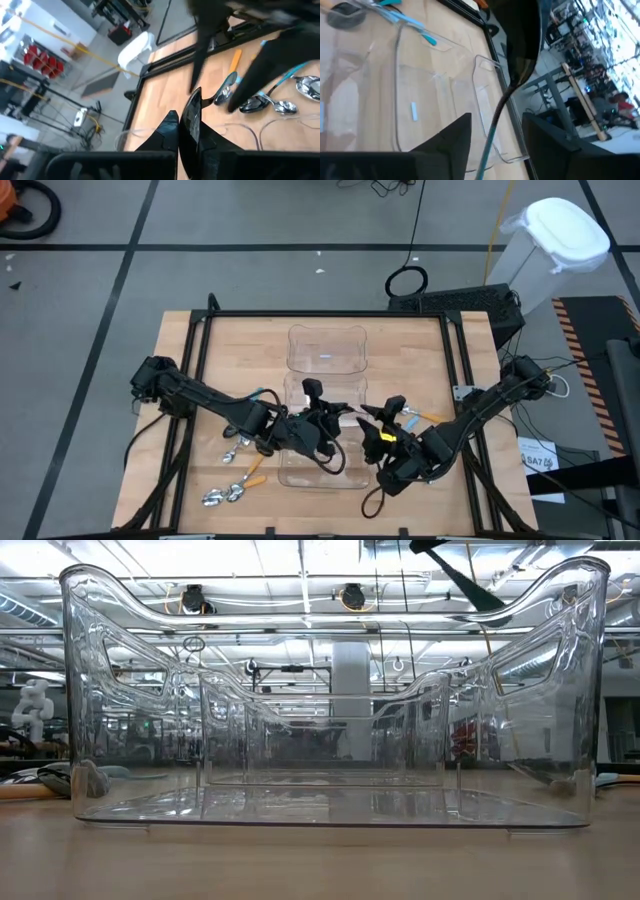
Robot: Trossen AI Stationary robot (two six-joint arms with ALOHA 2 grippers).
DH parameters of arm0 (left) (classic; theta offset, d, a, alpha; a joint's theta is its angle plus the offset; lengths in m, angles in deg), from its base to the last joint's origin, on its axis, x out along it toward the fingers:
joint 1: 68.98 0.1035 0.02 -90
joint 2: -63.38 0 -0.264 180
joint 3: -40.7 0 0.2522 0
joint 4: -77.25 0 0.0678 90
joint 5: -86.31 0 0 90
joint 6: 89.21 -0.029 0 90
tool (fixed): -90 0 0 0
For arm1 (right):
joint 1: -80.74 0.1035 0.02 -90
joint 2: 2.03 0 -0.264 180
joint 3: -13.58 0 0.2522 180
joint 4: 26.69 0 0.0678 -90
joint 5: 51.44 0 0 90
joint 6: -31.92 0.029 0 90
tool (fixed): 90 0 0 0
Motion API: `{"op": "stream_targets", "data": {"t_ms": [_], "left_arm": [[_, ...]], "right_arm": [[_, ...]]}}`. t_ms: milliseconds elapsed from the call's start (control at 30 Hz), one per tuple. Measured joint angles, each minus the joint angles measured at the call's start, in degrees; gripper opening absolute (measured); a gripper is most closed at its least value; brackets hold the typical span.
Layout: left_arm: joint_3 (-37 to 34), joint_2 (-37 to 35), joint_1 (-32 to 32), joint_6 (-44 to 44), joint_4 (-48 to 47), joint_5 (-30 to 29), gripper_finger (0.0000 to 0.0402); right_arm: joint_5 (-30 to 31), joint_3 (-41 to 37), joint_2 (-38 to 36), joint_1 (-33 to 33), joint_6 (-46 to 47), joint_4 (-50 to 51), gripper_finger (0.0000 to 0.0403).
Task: Sort silverware by color (type)
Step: Put the dark blue spoon into the top transparent bin
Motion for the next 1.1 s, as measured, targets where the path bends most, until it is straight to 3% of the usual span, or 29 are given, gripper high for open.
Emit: {"op": "stream_targets", "data": {"t_ms": [133, 600, 800, 1100], "left_arm": [[1.7, 0.2, -0.1, 4.8, -6.7, 0.0, 0.0007], [2.0, 0.1, 0.9, 12.9, -6.7, 0.0, 0.0013], [2.0, 0.1, 2.2, 13.9, -6.7, 0.0, 0.0013], [2.0, 0.1, 2.4, 14.0, -6.7, 0.0, 0.0014]], "right_arm": [[1.4, 0.0, 0.0, 1.5, -1.5, 0.0, 0.0190], [4.8, 0.0, 0.0, 3.9, -5.9, -0.1, 0.0237], [7.1, 0.0, 0.3, 3.4, -5.8, -0.1, 0.0232], [5.4, 0.0, 0.3, 2.8, -5.6, 2.1, 0.0211]]}}
